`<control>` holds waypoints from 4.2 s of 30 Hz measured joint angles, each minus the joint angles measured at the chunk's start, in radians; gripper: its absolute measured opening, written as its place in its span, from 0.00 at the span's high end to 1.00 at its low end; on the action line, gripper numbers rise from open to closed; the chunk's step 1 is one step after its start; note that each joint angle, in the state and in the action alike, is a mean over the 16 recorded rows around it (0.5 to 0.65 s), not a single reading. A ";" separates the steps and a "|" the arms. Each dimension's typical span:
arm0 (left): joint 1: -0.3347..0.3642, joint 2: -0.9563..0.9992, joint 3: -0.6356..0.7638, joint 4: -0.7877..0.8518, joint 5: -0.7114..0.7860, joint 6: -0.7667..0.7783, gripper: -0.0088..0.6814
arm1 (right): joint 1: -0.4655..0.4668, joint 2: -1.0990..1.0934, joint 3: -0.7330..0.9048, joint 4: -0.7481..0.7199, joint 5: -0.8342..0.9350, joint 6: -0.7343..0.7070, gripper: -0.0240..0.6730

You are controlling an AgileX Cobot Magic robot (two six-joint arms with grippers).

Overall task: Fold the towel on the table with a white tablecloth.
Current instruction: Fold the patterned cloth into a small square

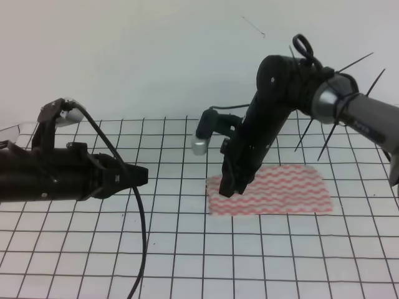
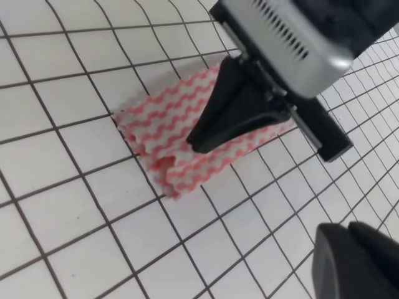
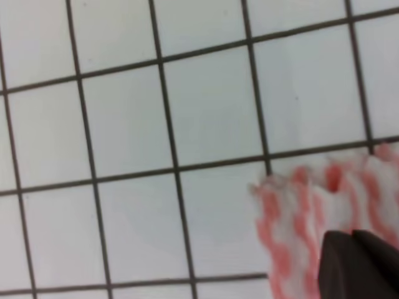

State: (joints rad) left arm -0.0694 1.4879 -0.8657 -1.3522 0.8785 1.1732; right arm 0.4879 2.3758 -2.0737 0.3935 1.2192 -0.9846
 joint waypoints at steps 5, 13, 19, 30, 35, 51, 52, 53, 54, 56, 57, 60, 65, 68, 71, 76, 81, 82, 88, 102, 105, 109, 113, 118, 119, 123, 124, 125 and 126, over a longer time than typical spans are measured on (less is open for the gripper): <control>0.000 -0.001 0.000 0.000 0.000 0.000 0.99 | 0.006 0.032 0.001 0.016 -0.001 0.001 0.96; 0.000 -0.001 0.000 0.000 0.000 0.001 0.99 | 0.012 0.060 0.005 0.036 -0.002 -0.003 0.97; 0.000 -0.002 0.000 0.000 -0.001 0.002 0.99 | 0.012 0.062 0.008 0.076 -0.003 -0.022 0.97; 0.000 -0.002 0.000 0.000 -0.002 0.002 0.99 | 0.012 0.041 0.009 0.022 -0.017 0.034 0.97; 0.000 -0.002 0.000 0.000 -0.002 0.001 0.99 | 0.011 0.037 0.009 -0.035 -0.038 0.094 0.97; 0.000 -0.002 0.000 -0.008 0.001 0.000 0.99 | 0.008 0.034 0.009 0.008 -0.008 0.023 0.97; 0.000 -0.002 0.000 -0.008 0.003 0.002 0.99 | 0.007 0.027 0.009 0.010 -0.006 0.018 0.97; 0.000 -0.002 0.000 -0.008 0.005 0.005 0.99 | 0.004 0.018 0.009 0.011 -0.004 0.016 0.97; -0.001 -0.003 0.000 -0.007 0.007 0.007 0.99 | 0.000 0.007 0.009 0.009 -0.004 0.018 0.97; -0.006 -0.006 0.000 -0.002 0.011 0.013 0.99 | -0.010 -0.020 0.009 0.001 -0.003 0.035 0.97; -0.011 -0.008 -0.001 0.002 0.011 0.016 0.99 | -0.017 -0.037 0.009 -0.004 -0.003 0.049 0.97; -0.036 -0.016 -0.009 0.029 0.005 0.014 0.99 | -0.045 -0.101 0.009 -0.024 -0.002 0.111 0.97; -0.103 -0.029 -0.036 0.104 -0.036 -0.032 0.99 | -0.115 -0.242 0.009 -0.074 0.002 0.258 0.97; -0.148 -0.036 -0.059 0.152 -0.073 -0.068 0.99 | -0.166 -0.344 0.016 -0.113 0.003 0.354 0.97; -0.194 -0.040 -0.086 0.200 -0.123 -0.109 0.99 | -0.215 -0.454 0.039 -0.154 -0.008 0.443 0.97; -0.243 -0.026 -0.130 0.258 -0.194 -0.171 0.99 | -0.277 -0.645 0.145 -0.223 -0.065 0.555 0.97; -0.260 0.013 -0.159 0.263 -0.212 -0.193 0.99 | -0.309 -0.840 0.355 -0.292 -0.195 0.638 0.97; -0.262 0.024 -0.163 0.260 -0.211 -0.196 0.99 | -0.312 -0.878 0.408 -0.302 -0.230 0.652 0.97; -0.281 0.117 -0.182 0.242 -0.195 -0.208 0.98 | -0.318 -1.068 0.755 -0.324 -0.444 0.706 0.97; -0.417 0.365 -0.331 0.575 -0.260 -0.330 0.68 | -0.318 -1.196 1.162 -0.312 -0.633 0.738 0.97; -0.443 0.405 -0.376 0.659 -0.278 -0.362 0.62 | -0.318 -1.196 1.172 -0.312 -0.635 0.737 0.97; -0.468 0.450 -0.427 0.720 -0.288 -0.378 0.59 | -0.318 -1.196 1.174 -0.312 -0.638 0.734 0.97; -0.486 0.490 -0.463 0.746 -0.289 -0.372 0.58 | -0.318 -1.196 1.174 -0.312 -0.639 0.731 0.97; -0.506 0.530 -0.490 0.779 -0.293 -0.364 0.58 | -0.318 -1.196 1.174 -0.312 -0.639 0.728 0.97; -0.510 0.537 -0.493 0.785 -0.295 -0.363 0.58 | -0.318 -1.196 1.174 -0.312 -0.640 0.727 0.97; -0.521 0.557 -0.501 0.806 -0.299 -0.363 0.59 | -0.318 -1.196 1.174 -0.312 -0.640 0.725 0.97; -0.523 0.561 -0.502 0.810 -0.299 -0.364 0.60 | -0.318 -1.196 1.174 -0.311 -0.640 0.724 0.97; -0.524 0.564 -0.503 0.815 -0.298 -0.365 0.61 | -0.318 -1.196 1.174 -0.311 -0.640 0.724 0.97; -0.526 0.566 -0.504 0.819 -0.295 -0.364 0.63 | -0.318 -1.196 1.174 -0.311 -0.640 0.724 0.97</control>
State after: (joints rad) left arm -0.5949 2.0536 -1.3698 -0.5334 0.5831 0.8090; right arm 0.1703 1.1799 -0.8998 0.0824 0.5796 -0.2605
